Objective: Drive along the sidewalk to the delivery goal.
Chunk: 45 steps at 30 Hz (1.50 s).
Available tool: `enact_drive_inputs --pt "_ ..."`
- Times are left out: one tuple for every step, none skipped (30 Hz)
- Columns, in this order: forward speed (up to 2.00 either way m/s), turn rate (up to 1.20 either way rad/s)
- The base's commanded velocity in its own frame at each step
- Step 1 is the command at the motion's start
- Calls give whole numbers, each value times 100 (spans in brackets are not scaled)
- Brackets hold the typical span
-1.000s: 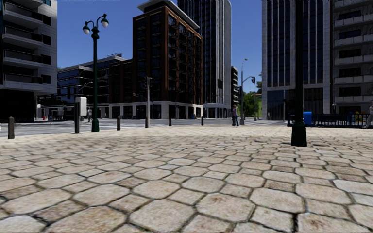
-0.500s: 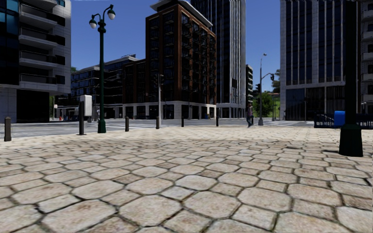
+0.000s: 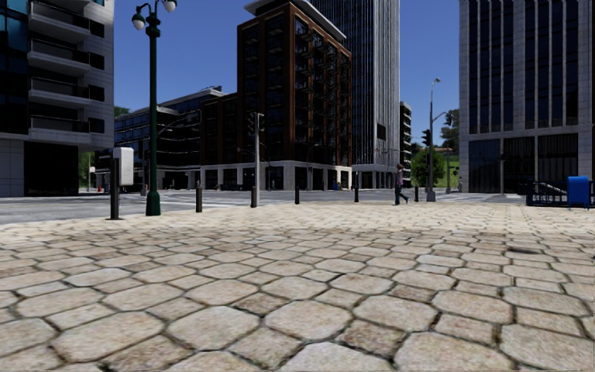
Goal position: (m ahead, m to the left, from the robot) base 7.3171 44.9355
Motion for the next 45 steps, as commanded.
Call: enact_drive_inputs --pt "200 0" --pt "200 0" --pt "200 0" --pt "200 0" --pt "200 0" --pt "200 0" --pt "200 0" --pt "200 0" --pt "200 0" --pt "200 0" --pt "200 0" --pt "200 0" --pt "200 0" --pt "200 -7" --pt "200 -21" --pt "200 -24" --pt "200 -24" --pt "200 -25" --pt "200 -25" --pt "200 -25" --pt "200 -19" --pt "200 -19" --pt "200 -4" --pt "200 0" --pt "200 0" --pt "200 0" --pt "200 0" --pt "200 0" --pt "200 0" --pt "200 0" --pt "200 0" --pt "200 0" --pt "200 0" --pt "200 0" --pt "200 0" --pt "200 0" --pt "200 0" --pt "200 0" --pt "200 0" --pt "200 0" --pt "200 0" --pt "200 0" --pt "200 0" --pt "200 0" --pt "200 0"
